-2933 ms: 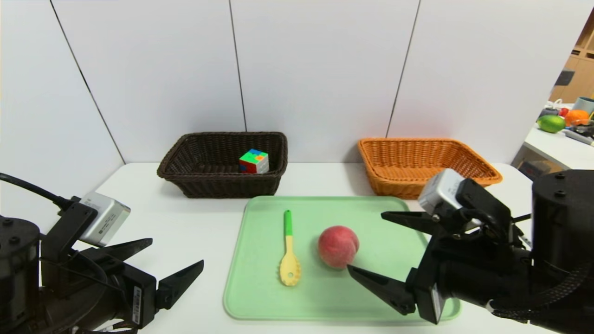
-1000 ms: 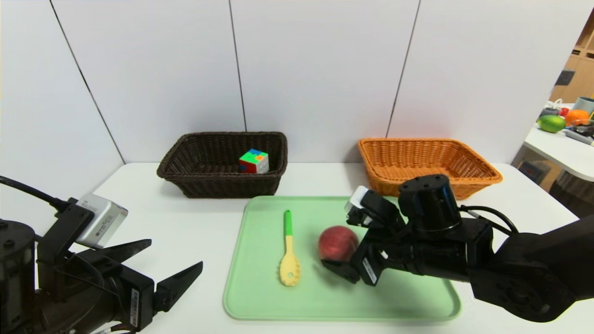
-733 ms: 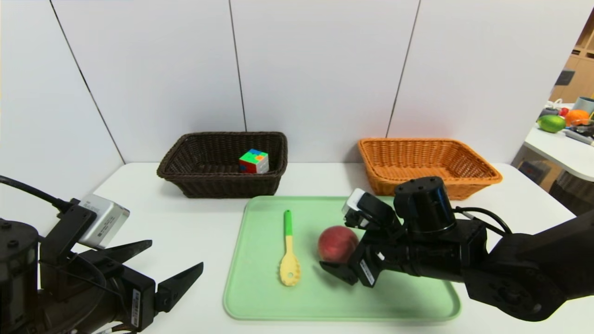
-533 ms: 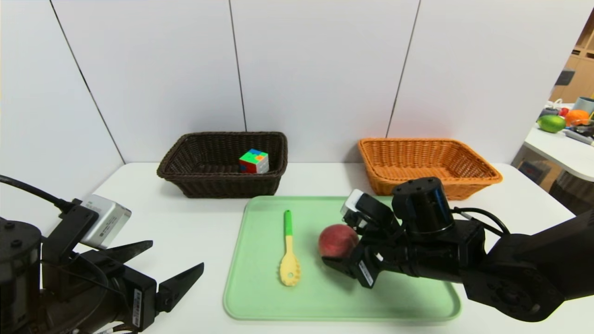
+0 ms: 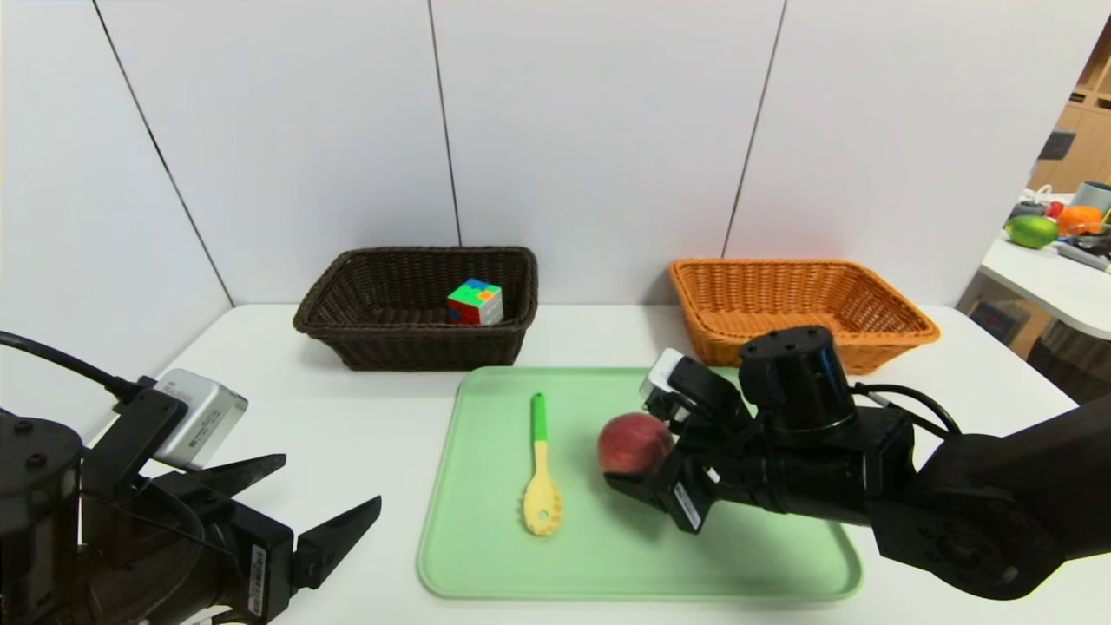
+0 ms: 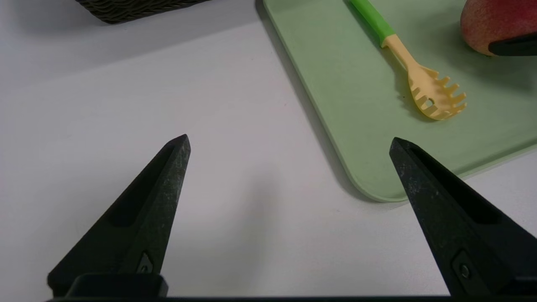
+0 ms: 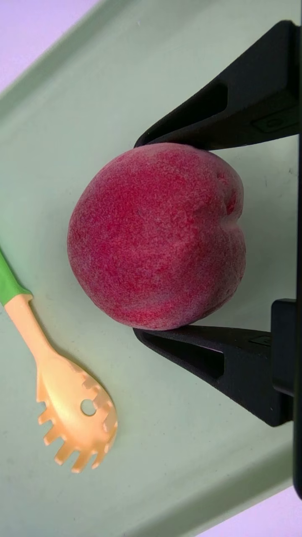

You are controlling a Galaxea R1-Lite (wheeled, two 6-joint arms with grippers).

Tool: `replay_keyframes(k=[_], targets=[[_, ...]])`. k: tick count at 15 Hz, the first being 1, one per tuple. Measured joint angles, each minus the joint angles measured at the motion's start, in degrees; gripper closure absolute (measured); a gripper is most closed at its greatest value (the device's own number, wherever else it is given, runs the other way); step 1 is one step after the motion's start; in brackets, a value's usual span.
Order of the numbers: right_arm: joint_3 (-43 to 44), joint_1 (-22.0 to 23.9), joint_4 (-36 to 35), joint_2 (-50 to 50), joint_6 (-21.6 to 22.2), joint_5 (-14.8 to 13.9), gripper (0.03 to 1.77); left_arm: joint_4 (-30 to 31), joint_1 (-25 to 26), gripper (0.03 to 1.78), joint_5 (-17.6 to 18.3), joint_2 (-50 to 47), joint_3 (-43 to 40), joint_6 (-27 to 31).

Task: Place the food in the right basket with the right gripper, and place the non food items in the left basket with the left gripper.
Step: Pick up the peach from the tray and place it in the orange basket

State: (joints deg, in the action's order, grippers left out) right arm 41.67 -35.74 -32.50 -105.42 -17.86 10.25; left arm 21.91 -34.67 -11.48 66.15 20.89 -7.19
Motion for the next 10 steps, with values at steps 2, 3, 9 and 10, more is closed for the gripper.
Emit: replay_keyframes(k=[2, 3, 9, 10], targets=[[0.69, 0.27, 0.01, 2.15, -1.43, -0.26, 0.67, 0.02, -0.02, 0.12, 0.0, 0.02, -0.04, -0.07], [1.49, 0.49, 0.28, 3.69, -1.71, -0.48, 0.67, 0.02, -0.05, 0.12, 0.0, 0.04, -0.06, -0.05], [9.35, 2.1, 6.68, 14.54, -4.3, -4.44, 0.67, 0.05, -0.05, 0.12, -0.04, 0.13, 0.07, -0.07], [10.97, 2.8, 6.73, 15.7, -4.52, -5.6, 0.67, 0.02, -0.05, 0.12, -0.04, 0.13, 0.07, -0.11]])
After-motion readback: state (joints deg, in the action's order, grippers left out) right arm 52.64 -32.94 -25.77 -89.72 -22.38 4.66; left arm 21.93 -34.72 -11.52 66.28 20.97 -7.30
